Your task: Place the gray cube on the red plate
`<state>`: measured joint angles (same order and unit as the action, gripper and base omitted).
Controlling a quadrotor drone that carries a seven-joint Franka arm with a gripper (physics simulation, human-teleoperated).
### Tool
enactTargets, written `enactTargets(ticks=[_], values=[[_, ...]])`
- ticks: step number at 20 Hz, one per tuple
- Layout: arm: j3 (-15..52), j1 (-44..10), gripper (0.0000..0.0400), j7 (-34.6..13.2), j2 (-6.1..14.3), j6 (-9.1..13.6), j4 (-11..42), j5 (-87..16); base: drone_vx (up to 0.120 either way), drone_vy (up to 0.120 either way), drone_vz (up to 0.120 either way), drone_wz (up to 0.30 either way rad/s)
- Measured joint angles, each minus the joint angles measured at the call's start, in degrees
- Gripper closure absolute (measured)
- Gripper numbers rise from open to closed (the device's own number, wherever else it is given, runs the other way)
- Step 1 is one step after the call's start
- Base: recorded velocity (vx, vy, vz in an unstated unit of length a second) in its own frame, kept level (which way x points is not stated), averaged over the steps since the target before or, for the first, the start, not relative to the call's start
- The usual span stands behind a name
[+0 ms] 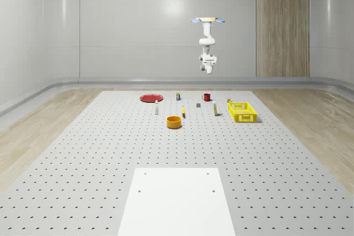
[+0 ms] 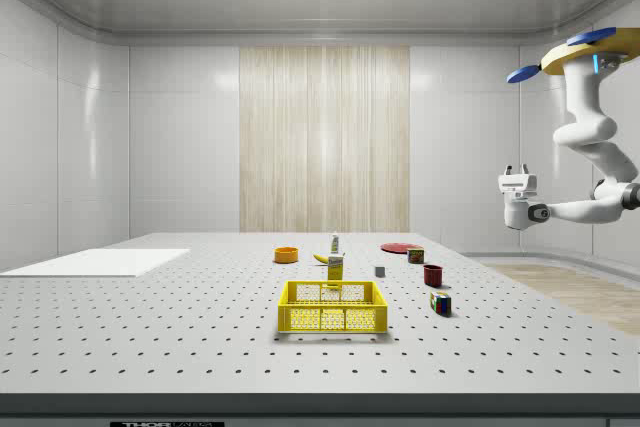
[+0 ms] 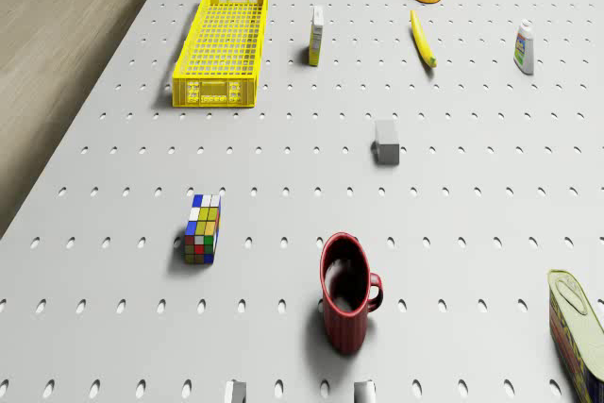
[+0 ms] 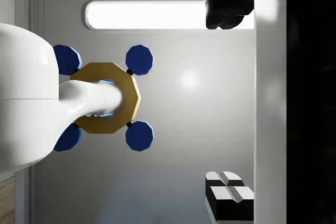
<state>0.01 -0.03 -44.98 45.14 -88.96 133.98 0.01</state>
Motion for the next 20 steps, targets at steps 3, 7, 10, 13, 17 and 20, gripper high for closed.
enactTargets(ticks=[3,7,10,13,17,20], values=[[0.04,-0.09,0.0,0.05,-0.43,3.05,-3.62,0.03,0.0,0.0,0.0,0.0],[0.09,-0.18,0.0,0.1,-1.86,6.37,-8.55,0.07,0.0,0.0,0.0,0.0],[0.13,-0.23,0.0,0.12,-3.06,8.32,-11.83,0.09,0.0,-0.04,0.0,0.0],[0.15,-0.27,0.0,0.13,-3.96,9.64,-14.19,0.1,0.12,-0.12,0.0,0.0],[0.18,-0.32,0.0,0.15,-4.62,10.57,-15.95,0.12,0.12,-0.12,0.0,0.0],[0.2,-0.34,0.0,0.16,-4.83,10.85,-16.57,0.13,0.12,-0.12,0.0,0.0]])
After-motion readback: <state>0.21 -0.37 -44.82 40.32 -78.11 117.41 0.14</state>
